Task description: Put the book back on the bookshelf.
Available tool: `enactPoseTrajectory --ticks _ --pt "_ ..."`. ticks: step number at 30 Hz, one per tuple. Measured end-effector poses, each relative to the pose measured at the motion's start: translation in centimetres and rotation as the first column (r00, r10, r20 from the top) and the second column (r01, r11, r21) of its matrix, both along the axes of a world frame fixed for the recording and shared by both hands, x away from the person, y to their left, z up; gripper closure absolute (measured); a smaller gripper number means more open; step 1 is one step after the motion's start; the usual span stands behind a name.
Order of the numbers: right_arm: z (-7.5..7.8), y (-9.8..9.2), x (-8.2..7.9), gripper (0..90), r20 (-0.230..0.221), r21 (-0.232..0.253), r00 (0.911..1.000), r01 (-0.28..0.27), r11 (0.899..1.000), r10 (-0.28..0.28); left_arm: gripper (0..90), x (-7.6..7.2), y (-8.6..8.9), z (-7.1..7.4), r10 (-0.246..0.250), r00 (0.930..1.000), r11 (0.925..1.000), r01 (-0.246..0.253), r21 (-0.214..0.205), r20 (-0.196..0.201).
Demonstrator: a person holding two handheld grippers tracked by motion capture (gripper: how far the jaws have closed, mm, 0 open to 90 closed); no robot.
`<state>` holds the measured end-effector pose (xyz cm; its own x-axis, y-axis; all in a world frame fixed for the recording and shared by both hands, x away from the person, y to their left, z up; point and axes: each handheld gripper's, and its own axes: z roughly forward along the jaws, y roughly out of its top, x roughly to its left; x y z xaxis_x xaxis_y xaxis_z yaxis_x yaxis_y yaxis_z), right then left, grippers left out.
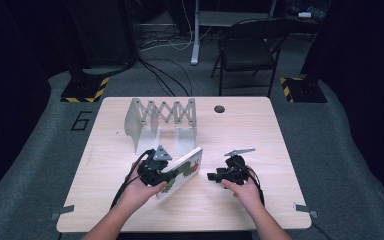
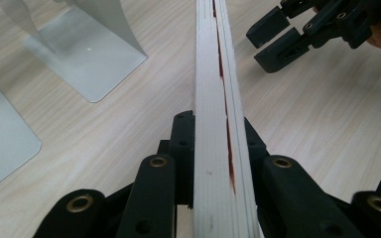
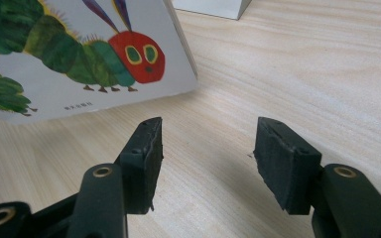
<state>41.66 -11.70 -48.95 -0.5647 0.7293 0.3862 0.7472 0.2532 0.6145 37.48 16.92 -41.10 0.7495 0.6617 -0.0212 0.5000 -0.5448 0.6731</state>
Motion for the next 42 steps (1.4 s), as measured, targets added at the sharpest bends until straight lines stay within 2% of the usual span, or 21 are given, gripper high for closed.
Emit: enactPoseTrajectory --ticks 8,12,18,25,26,28,32,35,36,37,39,40,41,42 --pt "0.0 0.0 0.0 44.2 -0.004 -0.002 1.0 0.002 1.0 -0.002 75.9 0.1 1.8 1.0 0.047 0.9988 0.9986 -0.046 -0.024 0.016" --pt "-0.1 0.0 0.0 44.2 0.01 -0.001 0.9999 -0.005 1.0 0.005 75.9 0.3 2.9 1.7 0.065 0.9976 0.9977 -0.064 -0.02 0.023" --pt "-0.1 0.0 0.1 44.1 0.008 -0.003 0.9999 -0.006 1.0 0.006 75.9 0.6 4.6 2.8 0.106 0.9936 0.9942 -0.105 -0.026 0.039" --pt "-0.2 0.0 0.0 44.0 0.006 -0.004 1.0 -0.007 1.0 0.007 75.9 0.8 6.5 3.2 0.158 0.9866 0.987 -0.157 -0.034 0.04" --pt "-0.2 0.0 0.0 44.0 0.006 -0.004 1.0 -0.006 1.0 0.006 75.9 0.8 6.9 3.4 0.156 0.9873 0.9875 -0.155 -0.028 0.03" --pt "-0.1 0.0 0.0 44.0 -0.009 -0.005 1.0 0.001 1.0 -0.001 75.9 0.8 7.3 3.3 0.174 0.9839 0.9844 -0.173 -0.034 0.041" --pt "-0.1 0.0 0.0 44.0 -0.009 -0.005 1.0 0.0 1.0 0.0 75.9 0.7 8.6 3.4 0.194 0.9804 0.9808 -0.194 -0.022 0.032" --pt "-0.2 0.1 0.0 44.0 -0.013 -0.006 0.9999 0.001 1.0 -0.001 75.9 0.6 9.2 3.2 0.22 0.975 0.9753 -0.219 -0.033 0.033" --pt "-0.2 0.1 0.0 44.0 -0.013 -0.006 0.9999 0.001 1.0 -0.001 75.9 0.5 9.5 3.3 0.21 0.9771 0.9776 -0.21 -0.017 0.031" --pt "-0.2 0.1 0.0 43.9 -0.015 -0.008 0.9999 0.0 1.0 0.0 75.9 0.5 9.7 3.2 0.218 0.9754 0.9759 -0.218 -0.018 0.033" --pt "-0.3 0.1 0.0 44.0 -0.002 -0.01 1.0 -0.006 1.0 0.006 75.9 0.3 10.0 3.0 0.25 0.9674 0.9677 -0.249 -0.039 0.038" --pt "-0.3 0.1 0.1 43.9 0.005 -0.011 0.9999 -0.011 1.0 0.011 75.9 0.3 10.3 3.1 0.248 0.9684 0.9685 -0.247 -0.034 0.029" --pt "-0.3 0.1 0.0 43.9 0.003 -0.011 0.9999 -0.011 1.0 0.011 75.9 0.3 10.5 3.0 0.26 0.965 0.9652 -0.259 -0.039 0.036" --pt "-0.3 0.1 0.0 44.0 0.002 -0.01 0.9999 -0.011 1.0 0.011 75.9 0.2 10.8 3.1 0.261 0.9649 0.9649 -0.26 -0.039 0.032"
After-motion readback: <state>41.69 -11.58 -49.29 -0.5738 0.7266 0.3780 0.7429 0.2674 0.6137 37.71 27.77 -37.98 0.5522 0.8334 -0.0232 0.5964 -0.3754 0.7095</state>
